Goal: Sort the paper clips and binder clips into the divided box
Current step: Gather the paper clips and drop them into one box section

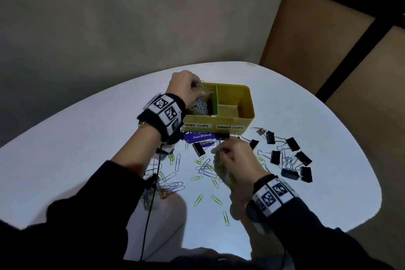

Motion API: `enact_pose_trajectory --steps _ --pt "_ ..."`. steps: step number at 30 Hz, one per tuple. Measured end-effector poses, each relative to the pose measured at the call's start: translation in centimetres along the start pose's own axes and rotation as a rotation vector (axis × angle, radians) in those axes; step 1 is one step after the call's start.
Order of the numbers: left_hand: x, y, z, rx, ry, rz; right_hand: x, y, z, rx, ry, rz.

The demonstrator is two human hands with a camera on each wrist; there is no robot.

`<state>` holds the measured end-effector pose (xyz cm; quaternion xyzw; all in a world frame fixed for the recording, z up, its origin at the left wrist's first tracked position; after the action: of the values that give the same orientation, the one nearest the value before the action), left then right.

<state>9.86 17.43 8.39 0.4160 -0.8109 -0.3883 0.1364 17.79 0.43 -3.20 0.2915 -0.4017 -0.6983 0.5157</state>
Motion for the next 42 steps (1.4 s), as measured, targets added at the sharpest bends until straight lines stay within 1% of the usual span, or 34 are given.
enact_pose_trajectory --steps 2,4,5,6,8,9,10,11,13,14,15,17,18,19,21,23,25,28,30,32,34,36,39,42 --pt "-1.5 -1.3 0.4 -0.073 0.024 0.052 0.3 -2.3 0.0 0.141 0.073 0.122" --pt "-1.3 -3.1 1.4 -0.21 0.048 0.125 0.6 -3.3 0.0 0.257 0.096 0.157" --pt "-0.6 -3.5 1.6 -0.242 0.014 0.098 0.9 -3.4 0.0 0.297 0.104 0.158" --pt "0.5 -3.4 1.4 -0.231 -0.048 0.027 1.2 -3.4 0.1 0.313 0.12 0.158" --pt "3.3 -3.2 0.8 -0.157 -0.237 -0.116 1.8 -3.2 0.2 0.298 0.186 0.151" --pt "4.7 -3.4 0.7 -0.149 -0.306 -0.133 2.0 -3.1 0.2 0.296 0.216 0.146" --pt "5.9 -3.9 0.9 -0.17 -0.341 -0.092 2.2 -3.1 0.1 0.31 0.24 0.144" --pt "6.8 -4.9 1.4 -0.211 -0.332 0.012 2.3 -3.3 0.0 0.344 0.251 0.155" --pt "8.2 -7.5 3.0 -0.314 -0.24 0.274 2.2 -3.5 -0.7 0.412 0.201 0.198" --pt "8.6 -8.6 3.8 -0.345 -0.187 0.376 2.0 -3.4 -1.0 0.417 0.157 0.198" --pt "8.9 -9.4 4.4 -0.355 -0.14 0.445 1.8 -3.1 -1.2 0.4 0.112 0.174" --pt "8.8 -10.2 5.5 -0.349 -0.051 0.499 1.2 -2.5 -1.0 0.317 0.061 0.086" --pt "8.5 -10.7 5.6 -0.369 -0.034 0.518 1.1 -2.2 -1.1 0.294 0.039 0.054" --pt "8.4 -10.8 5.7 -0.397 -0.025 0.52 1.1 -2.3 -0.9 0.312 0.034 0.06" --pt "8.3 -10.6 6.0 -0.428 -0.008 0.505 1.4 -3.3 -0.1 0.418 0.074 0.116" --pt "8.3 -10.1 6.5 -0.403 0.009 0.48 2.0 -4.0 0.7 0.472 0.142 0.127" --pt "8.4 -9.5 7.5 -0.306 0.031 0.471 2.5 -3.9 1.1 0.408 0.192 0.107" --pt "8.9 -8.2 8.9 -0.141 0.082 0.475 2.6 -3.2 0.3 0.26 0.144 0.061" --pt "9.2 -6.9 9.6 -0.002 0.141 0.389 2.7 -3.6 0.4 0.274 0.159 0.088" --pt "9.3 -5.7 10.0 0.144 0.186 0.274 2.7 -4.3 1.2 0.261 0.248 0.144" --pt "9.1 -4.8 10.4 0.226 0.198 0.189 1.9 -4.4 2.2 0.212 0.309 0.146" --pt "8.9 -4.4 10.7 0.242 0.209 0.126 0.0 -4.3 2.9 0.226 0.307 0.111" --pt "8.7 -4.3 10.5 0.229 0.2 0.053 -2.9 -4.9 2.9 0.337 0.221 0.117" --pt "8.8 -4.4 9.7 0.22 0.163 0.052 -3.0 -5.8 2.4 0.396 0.214 0.128"
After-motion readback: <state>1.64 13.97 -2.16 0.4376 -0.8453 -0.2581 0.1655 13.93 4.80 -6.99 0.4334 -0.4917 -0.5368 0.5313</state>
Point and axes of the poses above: each hand's wrist, its own x-axis away from the middle knuckle, its own y-axis out of the back of the hand, z = x × y, the point moved 6 cm from there along -x, towards the middle knuckle, and after that the axes turned 7 degrees about x, right-handed, at the moved point
